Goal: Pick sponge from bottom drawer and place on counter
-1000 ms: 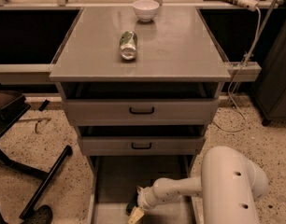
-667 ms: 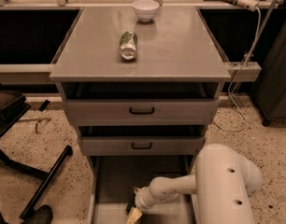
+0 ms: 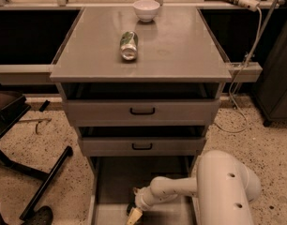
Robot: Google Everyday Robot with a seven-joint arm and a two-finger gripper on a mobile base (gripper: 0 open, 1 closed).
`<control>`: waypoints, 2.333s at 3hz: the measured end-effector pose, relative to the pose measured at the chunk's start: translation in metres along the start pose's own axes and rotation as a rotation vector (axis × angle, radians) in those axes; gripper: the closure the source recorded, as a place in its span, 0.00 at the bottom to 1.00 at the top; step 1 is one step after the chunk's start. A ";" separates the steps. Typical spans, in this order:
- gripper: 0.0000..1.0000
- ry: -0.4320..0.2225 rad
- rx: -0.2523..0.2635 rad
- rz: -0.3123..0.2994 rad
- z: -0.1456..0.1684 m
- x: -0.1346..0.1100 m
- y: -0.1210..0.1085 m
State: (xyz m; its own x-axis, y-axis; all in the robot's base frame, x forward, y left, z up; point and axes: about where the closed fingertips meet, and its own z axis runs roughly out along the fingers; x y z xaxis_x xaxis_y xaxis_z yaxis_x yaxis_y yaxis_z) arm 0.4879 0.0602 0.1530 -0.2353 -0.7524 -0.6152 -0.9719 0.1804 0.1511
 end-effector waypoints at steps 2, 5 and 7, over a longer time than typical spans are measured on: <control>0.00 -0.036 -0.019 -0.007 0.014 0.006 -0.010; 0.00 -0.034 -0.009 0.046 0.026 0.022 -0.020; 0.00 -0.039 0.068 0.058 0.026 0.025 -0.021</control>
Offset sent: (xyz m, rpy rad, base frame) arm 0.0128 0.0009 -0.0173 0.0447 0.0000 0.0122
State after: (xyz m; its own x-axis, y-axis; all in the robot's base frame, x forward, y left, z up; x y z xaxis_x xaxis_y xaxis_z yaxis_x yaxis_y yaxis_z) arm 0.5026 0.0541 0.1142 -0.2902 -0.7143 -0.6369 -0.9542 0.2665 0.1358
